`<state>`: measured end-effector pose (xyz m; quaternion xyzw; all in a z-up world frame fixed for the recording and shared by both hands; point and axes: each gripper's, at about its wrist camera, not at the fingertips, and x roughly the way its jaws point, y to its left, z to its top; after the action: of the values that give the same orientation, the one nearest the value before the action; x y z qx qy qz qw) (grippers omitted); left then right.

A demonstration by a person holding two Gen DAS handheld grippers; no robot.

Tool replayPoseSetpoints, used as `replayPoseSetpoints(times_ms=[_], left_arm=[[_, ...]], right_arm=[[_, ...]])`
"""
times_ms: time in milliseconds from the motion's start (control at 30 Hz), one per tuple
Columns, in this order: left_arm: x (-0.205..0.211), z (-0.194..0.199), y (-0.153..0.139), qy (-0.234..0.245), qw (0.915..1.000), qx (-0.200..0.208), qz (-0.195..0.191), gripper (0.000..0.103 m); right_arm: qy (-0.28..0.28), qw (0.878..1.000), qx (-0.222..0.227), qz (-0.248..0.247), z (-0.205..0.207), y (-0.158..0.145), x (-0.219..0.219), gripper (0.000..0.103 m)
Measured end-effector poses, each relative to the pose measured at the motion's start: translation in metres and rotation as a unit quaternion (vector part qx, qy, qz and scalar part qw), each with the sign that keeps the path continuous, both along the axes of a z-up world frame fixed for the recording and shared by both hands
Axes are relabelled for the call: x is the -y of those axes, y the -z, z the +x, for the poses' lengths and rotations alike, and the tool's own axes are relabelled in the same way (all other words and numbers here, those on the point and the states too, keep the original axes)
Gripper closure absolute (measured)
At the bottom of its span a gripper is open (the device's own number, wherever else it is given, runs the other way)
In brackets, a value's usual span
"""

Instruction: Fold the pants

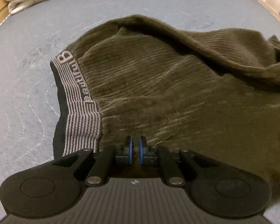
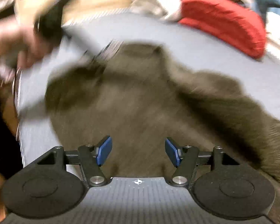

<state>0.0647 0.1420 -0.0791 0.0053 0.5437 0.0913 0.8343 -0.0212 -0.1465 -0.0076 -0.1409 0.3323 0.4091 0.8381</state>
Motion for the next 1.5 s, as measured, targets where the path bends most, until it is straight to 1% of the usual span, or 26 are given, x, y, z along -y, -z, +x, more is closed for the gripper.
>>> replayPoseSetpoints(times_ms=[33, 133, 200, 233, 267, 333, 367, 400, 467, 533, 600, 667, 800, 900, 967, 1000, 1033, 1067, 1100, 1133, 1200, 1233, 1300, 1400, 1467, 1500], left_arm=[[0.002, 0.002, -0.003, -0.004, 1.0, 0.002, 0.003, 0.095], [0.015, 0.005, -0.029, 0.0, 0.9989, 0.046, 0.006, 0.093], [0.026, 0.005, -0.049, 0.005, 0.9966, 0.082, -0.006, 0.089], [0.031, 0.006, -0.054, 0.006, 0.9957, 0.092, -0.013, 0.089], [0.037, 0.007, -0.06, 0.007, 0.9945, 0.103, -0.019, 0.089], [0.048, 0.01, -0.068, 0.016, 0.9928, 0.117, -0.02, 0.088], [0.055, 0.012, -0.07, 0.023, 0.992, 0.122, -0.019, 0.088], [0.062, 0.014, -0.072, 0.031, 0.9912, 0.127, -0.018, 0.086], [0.073, 0.017, -0.07, 0.041, 0.9902, 0.132, -0.017, 0.086], [0.081, 0.022, -0.068, 0.05, 0.9898, 0.132, -0.018, 0.086], [0.086, 0.026, -0.065, 0.057, 0.99, 0.128, -0.019, 0.086], [0.089, 0.029, -0.061, 0.059, 0.9903, 0.125, -0.017, 0.085], [0.087, 0.033, -0.059, 0.056, 0.9907, 0.123, -0.019, 0.083], [0.084, 0.033, -0.058, 0.055, 0.9908, 0.122, -0.02, 0.079], [0.082, 0.034, -0.056, 0.059, 0.9905, 0.122, -0.025, 0.079], [0.081, 0.035, -0.054, 0.063, 0.99, 0.121, -0.034, 0.078], [0.08, 0.037, -0.052, 0.067, 0.9897, 0.118, -0.044, 0.076], [0.079, 0.039, -0.048, 0.073, 0.9892, 0.112, -0.062, 0.07], [0.079, 0.043, -0.043, 0.081, 0.988, 0.1, -0.085, 0.061], [0.079, 0.047, -0.037, 0.089, 0.9866, 0.09, -0.103, 0.058], [0.085, 0.055, -0.024, 0.11, 0.984, 0.069, -0.122, 0.057], [0.09, 0.057, -0.02, 0.119, 0.9838, 0.069, -0.115, 0.057], [0.103, 0.064, -0.015, 0.15, 0.9812, 0.075, -0.096, 0.058], [0.123, 0.076, -0.01, 0.201, 0.9728, 0.076, -0.085, 0.072], [0.135, 0.092, -0.009, 0.228, 0.9681, 0.075, -0.072, 0.084], [0.138, 0.101, -0.01, 0.23, 0.9676, 0.08, -0.067, 0.093]], right_arm=[[0.022, 1.0, 0.009, 0.017, 0.005, -0.007, 0.01, 0.037], [0.106, 0.991, 0.034, 0.075, 0.026, -0.025, 0.045, 0.036], [0.17, 0.978, 0.051, 0.112, 0.041, -0.033, 0.072, 0.034], [0.207, 0.968, 0.059, 0.131, 0.05, -0.035, 0.089, 0.033], [0.246, 0.955, 0.067, 0.15, 0.059, -0.037, 0.102, 0.033], [0.34, 0.917, 0.076, 0.195, 0.078, -0.039, 0.143, 0.031], [0.385, 0.895, 0.073, 0.215, 0.085, -0.036, 0.162, 0.028], [0.433, 0.868, 0.066, 0.235, 0.095, -0.031, 0.183, 0.028], [0.503, 0.822, 0.045, 0.263, 0.108, -0.018, 0.22, 0.027], [0.534, 0.796, 0.004, 0.285, 0.125, 0.005, 0.247, 0.026], [0.551, 0.78, -0.038, 0.293, 0.14, 0.028, 0.262, 0.026], [0.548, 0.782, -0.073, 0.286, 0.153, 0.049, 0.266, 0.026], [0.522, 0.803, -0.114, 0.265, 0.172, 0.082, 0.251, 0.026], [0.503, 0.806, -0.139, 0.278, 0.19, 0.094, 0.249, 0.024], [0.495, 0.815, -0.133, 0.27, 0.198, 0.092, 0.24, 0.026], [0.492, 0.821, -0.124, 0.261, 0.2, 0.091, 0.236, 0.032], [0.488, 0.827, -0.115, 0.254, 0.202, 0.087, 0.232, 0.053], [0.49, 0.829, -0.107, 0.247, 0.202, 0.084, 0.229, 0.067], [0.49, 0.83, -0.098, 0.248, 0.202, 0.08, 0.228, 0.07], [0.491, 0.83, -0.087, 0.249, 0.201, 0.075, 0.228, 0.082], [0.494, 0.828, -0.07, 0.255, 0.199, 0.065, 0.226, 0.088], [0.495, 0.826, -0.064, 0.261, 0.196, 0.06, 0.226, 0.093], [0.5, 0.821, -0.048, 0.272, 0.191, 0.048, 0.226, 0.093], [0.505, 0.81, -0.017, 0.297, 0.177, 0.027, 0.232, 0.094], [0.51, 0.8, 0.01, 0.315, 0.166, 0.011, 0.24, 0.094], [0.516, 0.793, 0.027, 0.322, 0.16, 0.003, 0.245, 0.094]])
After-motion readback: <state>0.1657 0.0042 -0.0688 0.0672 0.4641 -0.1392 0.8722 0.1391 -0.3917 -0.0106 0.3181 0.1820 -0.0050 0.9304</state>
